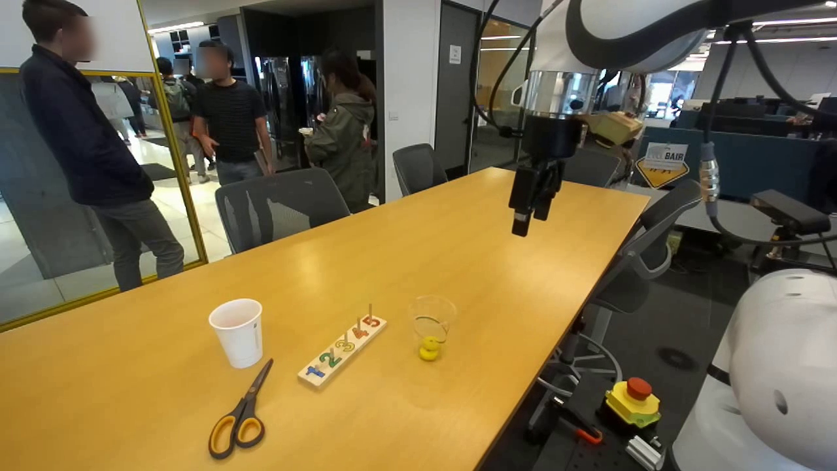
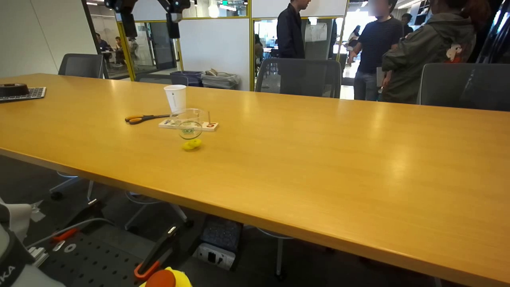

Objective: Put the yellow discs in the clear cup and the orange discs into the white cup

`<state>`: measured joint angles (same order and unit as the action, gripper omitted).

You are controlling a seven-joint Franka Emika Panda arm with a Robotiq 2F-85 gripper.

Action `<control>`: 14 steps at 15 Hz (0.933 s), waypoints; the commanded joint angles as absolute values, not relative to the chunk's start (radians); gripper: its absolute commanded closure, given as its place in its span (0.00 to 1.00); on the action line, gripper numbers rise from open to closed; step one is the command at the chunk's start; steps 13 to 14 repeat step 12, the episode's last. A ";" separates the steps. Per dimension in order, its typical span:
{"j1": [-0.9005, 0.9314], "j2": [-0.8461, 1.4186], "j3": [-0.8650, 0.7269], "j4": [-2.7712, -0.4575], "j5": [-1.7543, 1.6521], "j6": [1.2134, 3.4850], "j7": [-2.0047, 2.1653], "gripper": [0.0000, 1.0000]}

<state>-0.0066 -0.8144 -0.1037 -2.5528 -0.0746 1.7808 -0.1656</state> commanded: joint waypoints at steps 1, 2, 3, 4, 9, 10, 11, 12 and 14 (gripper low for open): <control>-0.012 -0.926 -0.097 -2.618 -0.061 1.750 -0.158 0.00; -0.010 -0.939 -0.096 -2.628 -0.061 1.743 -0.157 0.00; -0.008 -0.950 -0.095 -2.636 -0.061 1.735 -0.158 0.00; -0.007 -0.960 -0.092 -2.645 -0.062 1.731 -0.156 0.00; -0.007 -0.928 -0.099 -2.642 -0.073 1.740 -0.166 0.00; -0.008 -0.926 -0.099 -2.642 -0.073 1.740 -0.166 0.00; -0.008 -0.925 -0.099 -2.642 -0.073 1.740 -0.166 0.00; -0.008 -0.925 -0.099 -2.642 -0.073 1.740 -0.166 0.00; -0.008 -0.925 -0.099 -2.642 -0.073 1.740 -0.166 0.00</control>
